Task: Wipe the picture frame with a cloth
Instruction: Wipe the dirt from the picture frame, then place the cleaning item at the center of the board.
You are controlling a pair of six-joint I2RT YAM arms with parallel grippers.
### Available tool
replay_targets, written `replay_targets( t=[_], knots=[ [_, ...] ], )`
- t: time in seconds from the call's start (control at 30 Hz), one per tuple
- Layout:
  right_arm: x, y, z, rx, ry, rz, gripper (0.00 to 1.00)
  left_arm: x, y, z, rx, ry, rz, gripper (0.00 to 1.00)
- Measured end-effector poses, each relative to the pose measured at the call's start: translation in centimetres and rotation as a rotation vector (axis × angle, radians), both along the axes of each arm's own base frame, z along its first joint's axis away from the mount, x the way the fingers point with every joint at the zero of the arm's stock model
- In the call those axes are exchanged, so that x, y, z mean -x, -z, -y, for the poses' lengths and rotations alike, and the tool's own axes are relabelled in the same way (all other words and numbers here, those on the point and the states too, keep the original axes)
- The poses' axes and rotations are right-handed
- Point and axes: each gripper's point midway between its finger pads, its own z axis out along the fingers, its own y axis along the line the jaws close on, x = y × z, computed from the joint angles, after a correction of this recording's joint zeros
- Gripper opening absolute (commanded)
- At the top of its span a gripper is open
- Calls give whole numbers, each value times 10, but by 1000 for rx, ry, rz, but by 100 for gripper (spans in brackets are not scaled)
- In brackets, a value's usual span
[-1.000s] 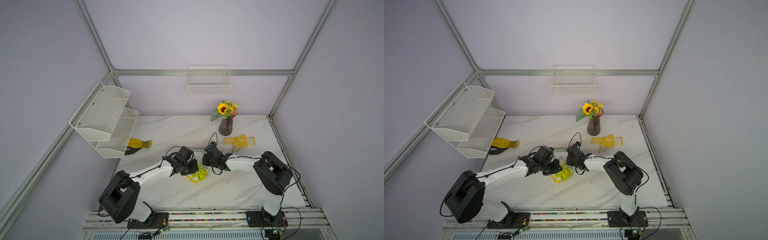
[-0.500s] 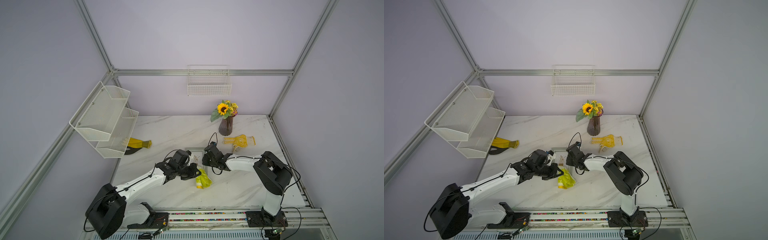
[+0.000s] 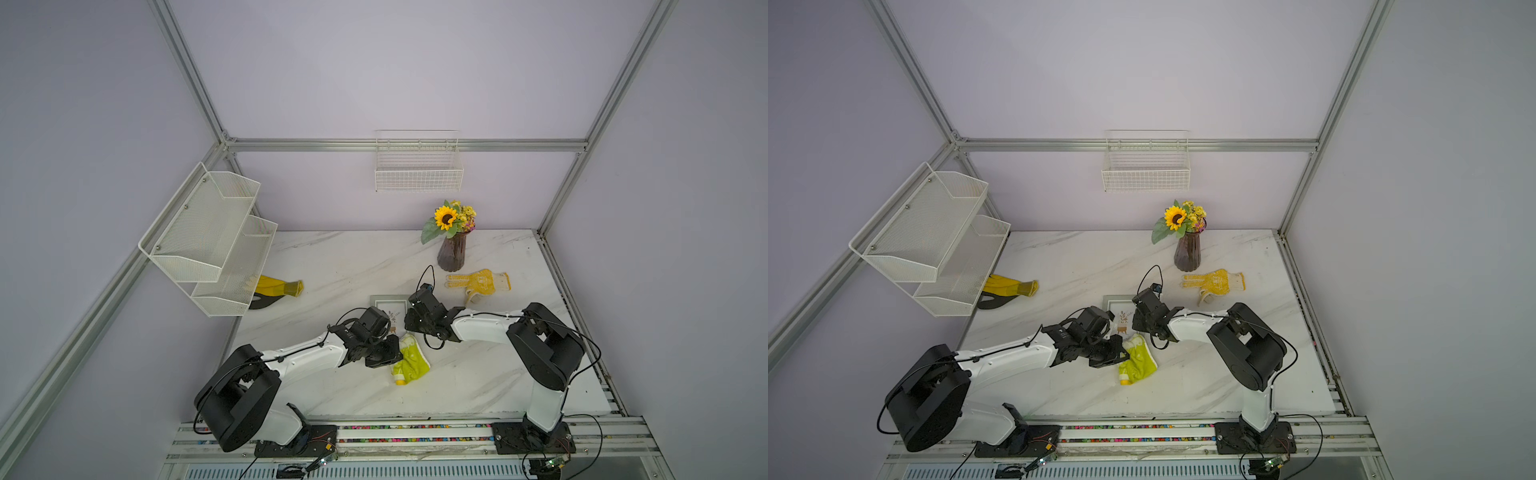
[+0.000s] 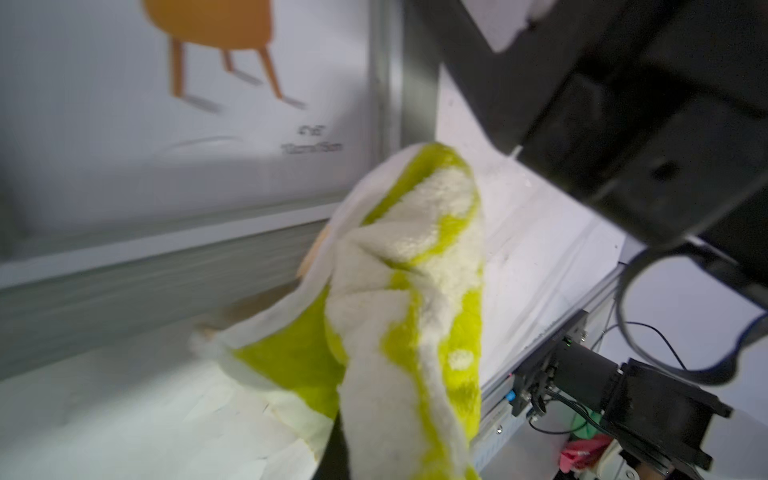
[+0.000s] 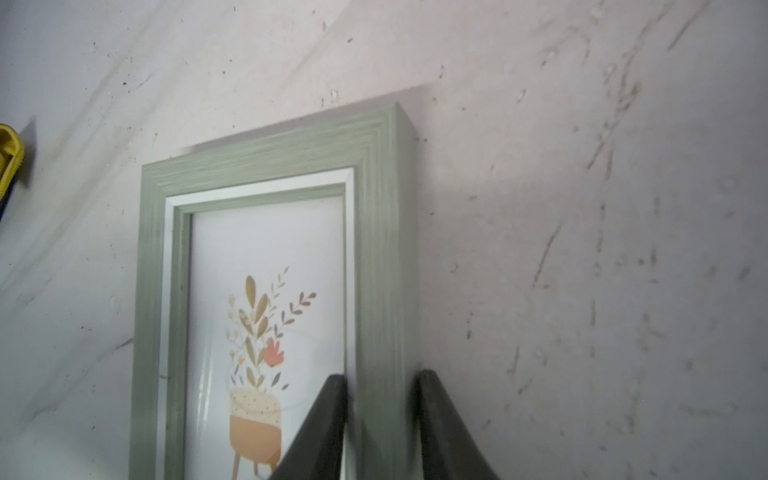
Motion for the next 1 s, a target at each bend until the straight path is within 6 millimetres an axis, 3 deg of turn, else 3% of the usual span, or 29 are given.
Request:
replay_targets(
  t=[0.2, 0.33, 0.63, 0.77, 0.93, 1.0],
  knots=[
    [0, 0, 0, -1, 0, 0, 32, -5, 2, -74, -176, -191, 41, 0],
    [0, 0, -1, -5, -1, 0, 32, -4, -3, -112, -278, -282, 69, 0],
    [1, 0, -3, -14, -7, -3, 32, -10, -10, -144, -382, -370, 90, 0],
    [1, 0, -2, -16, -7, 0, 32, -34, -53, -163, -383, -461, 193, 0],
    [1, 0, -2, -14, -9, 8, 33, -75, -134, -187, -401, -571, 398, 0],
    [1, -1, 0, -8, -8, 11, 33, -91, -148, -192, -444, -591, 412, 0]
  ],
)
